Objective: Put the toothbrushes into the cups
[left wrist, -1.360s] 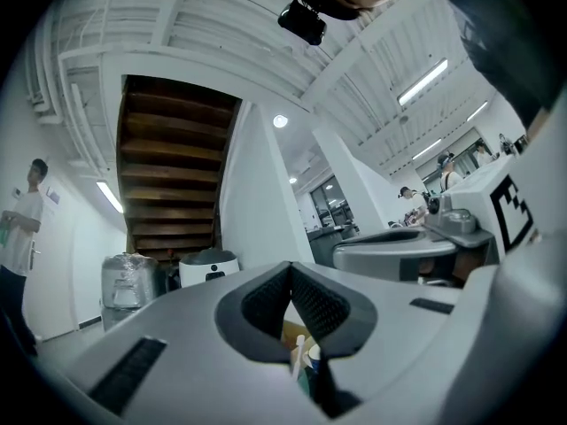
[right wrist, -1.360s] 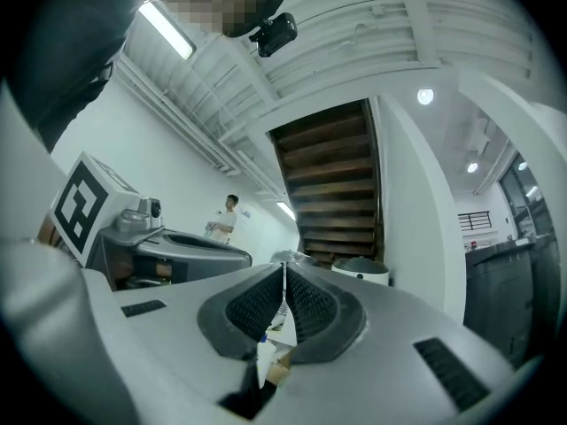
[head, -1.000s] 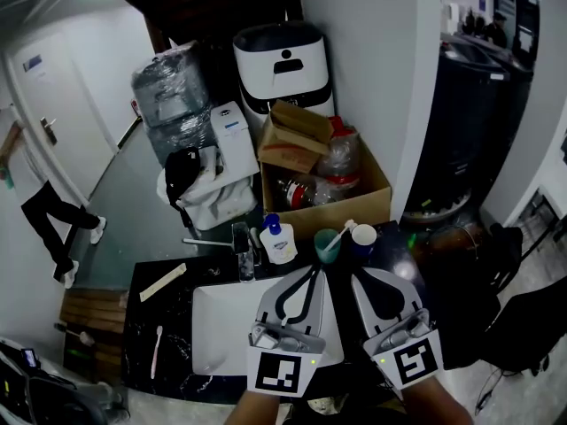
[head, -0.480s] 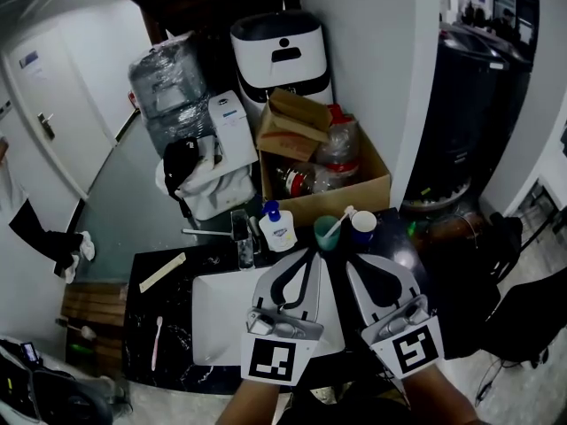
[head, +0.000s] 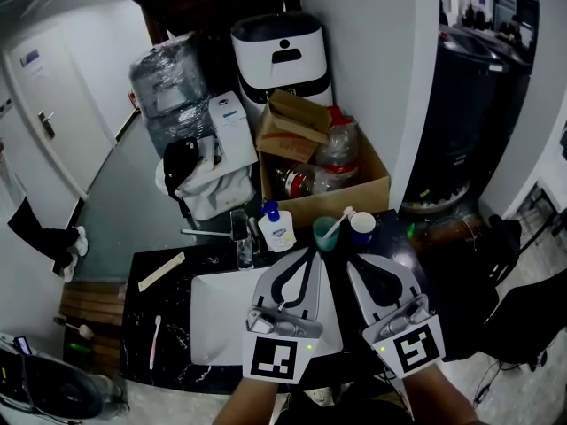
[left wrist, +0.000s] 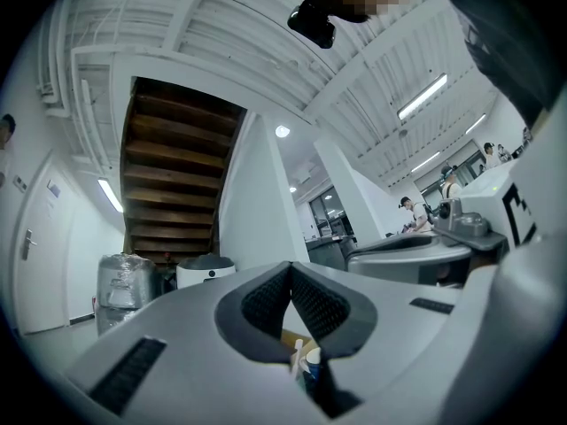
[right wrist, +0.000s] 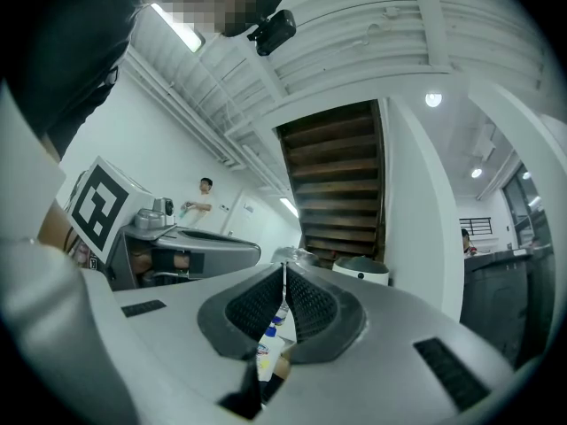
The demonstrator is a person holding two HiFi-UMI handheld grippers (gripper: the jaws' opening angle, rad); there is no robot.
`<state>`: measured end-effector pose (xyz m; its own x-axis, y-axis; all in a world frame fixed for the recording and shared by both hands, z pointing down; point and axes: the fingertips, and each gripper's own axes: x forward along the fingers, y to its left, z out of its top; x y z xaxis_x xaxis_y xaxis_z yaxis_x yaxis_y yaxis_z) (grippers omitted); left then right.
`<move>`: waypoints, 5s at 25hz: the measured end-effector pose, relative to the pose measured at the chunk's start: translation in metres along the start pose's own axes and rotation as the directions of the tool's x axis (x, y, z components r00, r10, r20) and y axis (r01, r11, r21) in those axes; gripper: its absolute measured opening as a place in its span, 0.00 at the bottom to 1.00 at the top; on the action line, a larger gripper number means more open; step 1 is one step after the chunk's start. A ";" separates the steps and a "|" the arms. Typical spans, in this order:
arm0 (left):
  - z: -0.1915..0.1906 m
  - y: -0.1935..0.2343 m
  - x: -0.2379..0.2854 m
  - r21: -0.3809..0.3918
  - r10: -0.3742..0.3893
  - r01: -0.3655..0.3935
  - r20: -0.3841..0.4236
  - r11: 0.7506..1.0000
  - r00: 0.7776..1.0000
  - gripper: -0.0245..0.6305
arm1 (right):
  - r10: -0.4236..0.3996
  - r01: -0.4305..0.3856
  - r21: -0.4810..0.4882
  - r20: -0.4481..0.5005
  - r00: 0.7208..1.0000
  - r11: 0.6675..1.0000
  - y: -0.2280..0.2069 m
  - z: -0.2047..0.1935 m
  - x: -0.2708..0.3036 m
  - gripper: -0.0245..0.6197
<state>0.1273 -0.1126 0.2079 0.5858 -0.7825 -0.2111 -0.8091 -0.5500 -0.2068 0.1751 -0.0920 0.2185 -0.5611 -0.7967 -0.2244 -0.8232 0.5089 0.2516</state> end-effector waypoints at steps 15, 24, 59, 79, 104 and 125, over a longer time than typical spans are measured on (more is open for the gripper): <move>-0.006 0.022 -0.018 0.142 0.138 -0.127 -0.071 0.982 0.988 0.05 | 0.149 -0.152 0.058 0.054 0.987 0.987 0.021 -0.003 0.025 0.09; -0.002 0.058 -0.072 0.210 0.376 -0.347 -0.120 0.914 0.919 0.05 | 0.366 -0.380 0.118 0.126 0.922 0.917 0.074 0.005 0.048 0.09; -0.001 0.143 -0.345 0.370 0.713 -0.619 -0.226 0.693 0.664 0.05 | 0.700 -0.734 0.178 0.225 0.678 0.655 0.352 0.036 0.058 0.09; -0.025 0.220 -0.419 0.287 0.591 -0.525 -0.239 0.801 0.770 0.05 | 0.615 -0.626 0.168 0.116 0.780 0.762 0.450 0.027 0.095 0.09; -0.095 0.297 -0.381 0.329 0.663 -0.576 -0.376 0.749 0.647 0.05 | 0.686 -0.703 0.242 0.165 0.708 0.668 0.440 -0.018 0.200 0.09; -0.202 0.318 -0.404 0.067 0.387 -0.533 -0.765 0.843 0.515 0.05 | 0.681 -0.674 0.297 0.096 0.726 0.677 0.469 -0.058 0.238 0.09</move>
<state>-0.3760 -0.0300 0.4200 -0.0463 -0.8387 0.5426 -0.9917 -0.0268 -0.1261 -0.3397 -0.0614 0.3375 -0.9763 -0.2007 -0.0815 -0.2045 0.9780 0.0417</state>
